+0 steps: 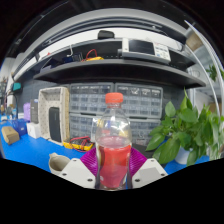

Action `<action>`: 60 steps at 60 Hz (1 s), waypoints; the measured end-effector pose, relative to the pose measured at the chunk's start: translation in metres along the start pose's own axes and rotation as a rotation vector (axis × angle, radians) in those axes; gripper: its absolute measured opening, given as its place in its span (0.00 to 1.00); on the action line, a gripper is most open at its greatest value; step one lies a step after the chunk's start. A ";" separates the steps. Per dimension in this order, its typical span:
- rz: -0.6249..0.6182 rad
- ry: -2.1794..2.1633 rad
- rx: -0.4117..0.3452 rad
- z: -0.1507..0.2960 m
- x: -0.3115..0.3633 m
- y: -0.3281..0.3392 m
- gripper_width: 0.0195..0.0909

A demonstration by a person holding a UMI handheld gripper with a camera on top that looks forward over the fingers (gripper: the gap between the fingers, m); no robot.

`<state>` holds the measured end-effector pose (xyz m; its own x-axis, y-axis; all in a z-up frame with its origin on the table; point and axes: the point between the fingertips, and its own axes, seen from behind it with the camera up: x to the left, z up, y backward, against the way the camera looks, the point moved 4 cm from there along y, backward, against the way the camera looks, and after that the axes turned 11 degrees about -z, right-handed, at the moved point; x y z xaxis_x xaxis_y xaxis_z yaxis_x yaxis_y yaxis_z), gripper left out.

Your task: Pour water

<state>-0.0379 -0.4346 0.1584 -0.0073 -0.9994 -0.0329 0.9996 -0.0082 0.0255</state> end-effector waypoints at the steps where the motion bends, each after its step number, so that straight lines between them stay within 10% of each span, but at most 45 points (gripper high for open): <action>1: 0.003 -0.013 -0.001 -0.002 0.000 0.000 0.24; 34: -0.014 -0.068 -0.041 -0.047 0.015 -0.009 0.27; 43: -0.017 -0.068 -0.025 -0.050 0.015 -0.008 0.44; 50: -0.041 -0.081 0.010 -0.052 0.012 0.001 0.95; 60: -0.082 -0.078 0.034 -0.059 0.007 0.032 0.91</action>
<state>-0.0047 -0.4398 0.0998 -0.0925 -0.9948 0.0414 0.9941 -0.0900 0.0601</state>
